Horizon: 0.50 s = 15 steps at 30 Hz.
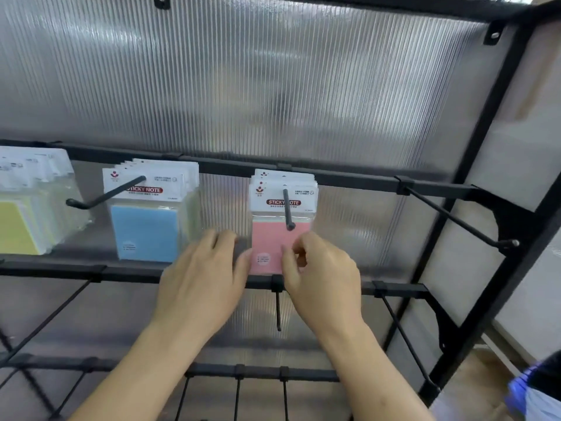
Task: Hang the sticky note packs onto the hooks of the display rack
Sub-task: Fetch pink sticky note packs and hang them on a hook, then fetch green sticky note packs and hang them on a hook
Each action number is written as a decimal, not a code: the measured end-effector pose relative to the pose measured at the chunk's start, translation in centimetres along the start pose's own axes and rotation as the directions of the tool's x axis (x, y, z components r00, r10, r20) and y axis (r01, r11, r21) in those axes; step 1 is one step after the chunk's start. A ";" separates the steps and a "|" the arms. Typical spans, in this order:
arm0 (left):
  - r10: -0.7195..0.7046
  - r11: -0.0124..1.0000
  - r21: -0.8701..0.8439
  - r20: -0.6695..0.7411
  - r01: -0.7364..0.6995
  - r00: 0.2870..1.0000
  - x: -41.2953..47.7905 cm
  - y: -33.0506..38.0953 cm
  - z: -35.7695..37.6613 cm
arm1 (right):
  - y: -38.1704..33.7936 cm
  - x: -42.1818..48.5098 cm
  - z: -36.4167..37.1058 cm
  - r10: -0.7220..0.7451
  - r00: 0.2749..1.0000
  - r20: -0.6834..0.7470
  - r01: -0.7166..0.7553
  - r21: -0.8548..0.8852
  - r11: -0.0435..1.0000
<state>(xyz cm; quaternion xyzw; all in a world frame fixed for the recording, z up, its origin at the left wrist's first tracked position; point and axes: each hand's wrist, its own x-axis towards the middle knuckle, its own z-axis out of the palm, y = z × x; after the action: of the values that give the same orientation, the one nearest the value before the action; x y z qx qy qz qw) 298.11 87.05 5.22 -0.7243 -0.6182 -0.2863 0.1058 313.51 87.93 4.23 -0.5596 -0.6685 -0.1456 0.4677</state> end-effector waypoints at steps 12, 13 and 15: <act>-0.362 0.893 0.345 0.166 0.290 0.917 -14.7 -10.6 -2.8 | -11.3 -7.9 4.5 -0.399 0.664 0.632 0.315 0.249 0.916; -0.407 0.872 0.364 0.165 0.328 0.898 -16.0 -11.9 -3.3 | -13.0 -8.5 5.0 -0.406 0.604 0.686 0.332 0.246 0.911; -0.492 0.828 0.391 0.164 0.402 0.855 -18.5 -14.5 -4.7 | -16.5 -9.6 6.0 -0.421 0.497 0.759 0.373 0.252 0.893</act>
<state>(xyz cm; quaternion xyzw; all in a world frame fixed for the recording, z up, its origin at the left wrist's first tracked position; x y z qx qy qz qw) 281.58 72.31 -4.02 -0.5589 -0.8201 -0.0944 0.0782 295.53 80.89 -1.07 -0.3826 -0.9191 0.0345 0.0879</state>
